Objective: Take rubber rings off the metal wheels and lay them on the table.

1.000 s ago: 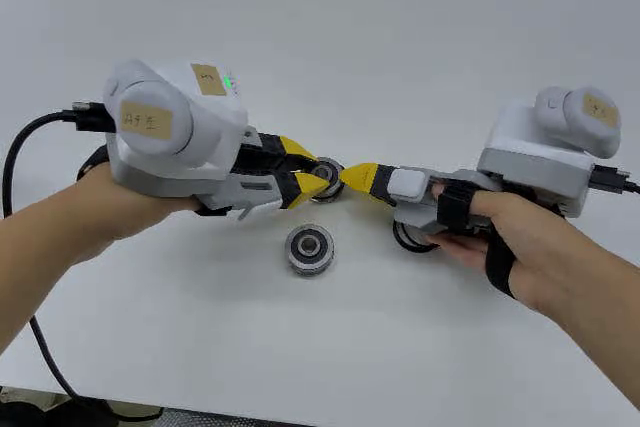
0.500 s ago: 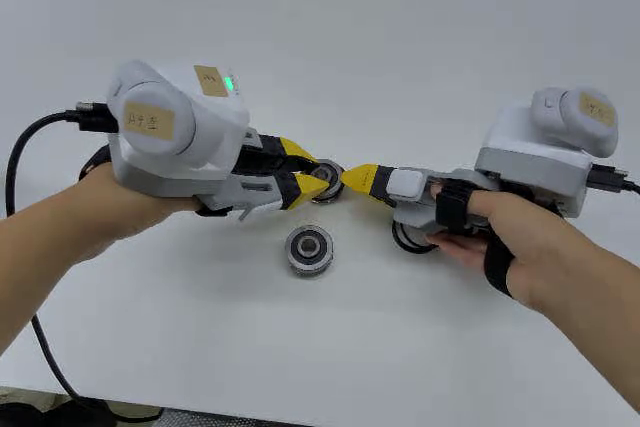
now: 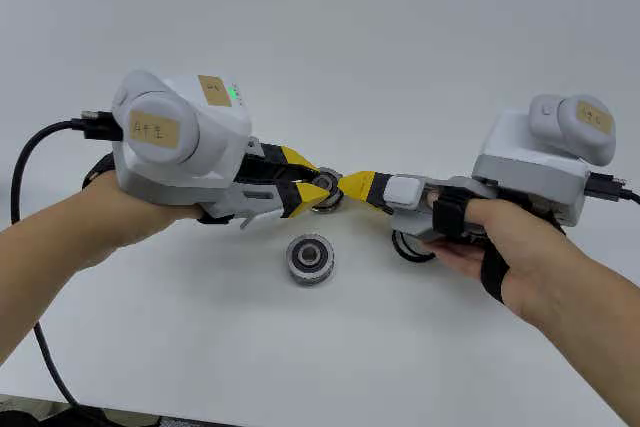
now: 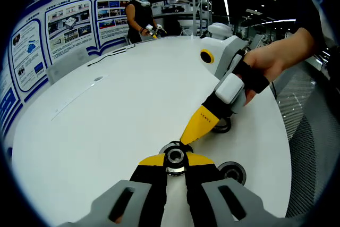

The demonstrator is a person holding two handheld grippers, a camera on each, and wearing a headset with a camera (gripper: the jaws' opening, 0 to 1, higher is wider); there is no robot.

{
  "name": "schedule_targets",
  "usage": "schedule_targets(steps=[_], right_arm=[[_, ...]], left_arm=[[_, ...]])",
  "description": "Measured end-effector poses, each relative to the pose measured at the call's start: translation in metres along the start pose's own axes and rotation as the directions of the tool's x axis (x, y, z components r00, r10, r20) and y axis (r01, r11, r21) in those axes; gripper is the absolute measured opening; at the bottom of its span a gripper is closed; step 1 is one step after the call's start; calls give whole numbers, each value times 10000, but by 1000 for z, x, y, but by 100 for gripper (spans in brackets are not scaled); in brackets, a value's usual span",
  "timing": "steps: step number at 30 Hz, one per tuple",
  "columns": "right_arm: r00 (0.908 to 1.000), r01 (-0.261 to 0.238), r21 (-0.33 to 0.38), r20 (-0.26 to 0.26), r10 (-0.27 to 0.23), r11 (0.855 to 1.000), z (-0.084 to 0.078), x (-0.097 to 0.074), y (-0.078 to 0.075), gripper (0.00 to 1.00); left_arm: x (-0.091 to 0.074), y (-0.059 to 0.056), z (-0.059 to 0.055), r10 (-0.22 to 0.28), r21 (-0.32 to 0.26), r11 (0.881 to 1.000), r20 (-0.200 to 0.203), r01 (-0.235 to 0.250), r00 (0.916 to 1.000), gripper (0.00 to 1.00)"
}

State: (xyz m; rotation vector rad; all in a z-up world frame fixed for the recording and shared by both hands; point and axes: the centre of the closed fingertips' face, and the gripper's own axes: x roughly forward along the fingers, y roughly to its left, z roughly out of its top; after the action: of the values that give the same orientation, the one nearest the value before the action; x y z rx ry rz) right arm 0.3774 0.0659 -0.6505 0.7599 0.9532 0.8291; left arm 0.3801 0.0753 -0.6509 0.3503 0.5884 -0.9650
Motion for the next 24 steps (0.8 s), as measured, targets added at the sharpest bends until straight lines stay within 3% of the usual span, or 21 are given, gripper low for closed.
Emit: schedule_targets(steps=[12,17,18,21,24], right_arm=[[9999,52,-188,-120,-54,9998,-1,4,3,1],[9990,-296,-332,-357,284,9990,-5,10,13,0],[9980,-601,-48,-222,600,9982,-3,12,21,1],[9985,-462,-365,-322,450,9983,-2,15,23,1],[9984,-495,-237,-299,488,9985,-2,12,21,1]], left_arm=[[0,0,0,-24,39,10000,6,24,10000,12],[0,0,0,-15,53,10000,-3,15,10000,12],[0,0,0,-8,49,10000,-5,8,10000,12],[0,0,0,11,26,10000,-5,-11,10000,12],[0,0,0,19,48,10000,-21,-19,10000,12]])
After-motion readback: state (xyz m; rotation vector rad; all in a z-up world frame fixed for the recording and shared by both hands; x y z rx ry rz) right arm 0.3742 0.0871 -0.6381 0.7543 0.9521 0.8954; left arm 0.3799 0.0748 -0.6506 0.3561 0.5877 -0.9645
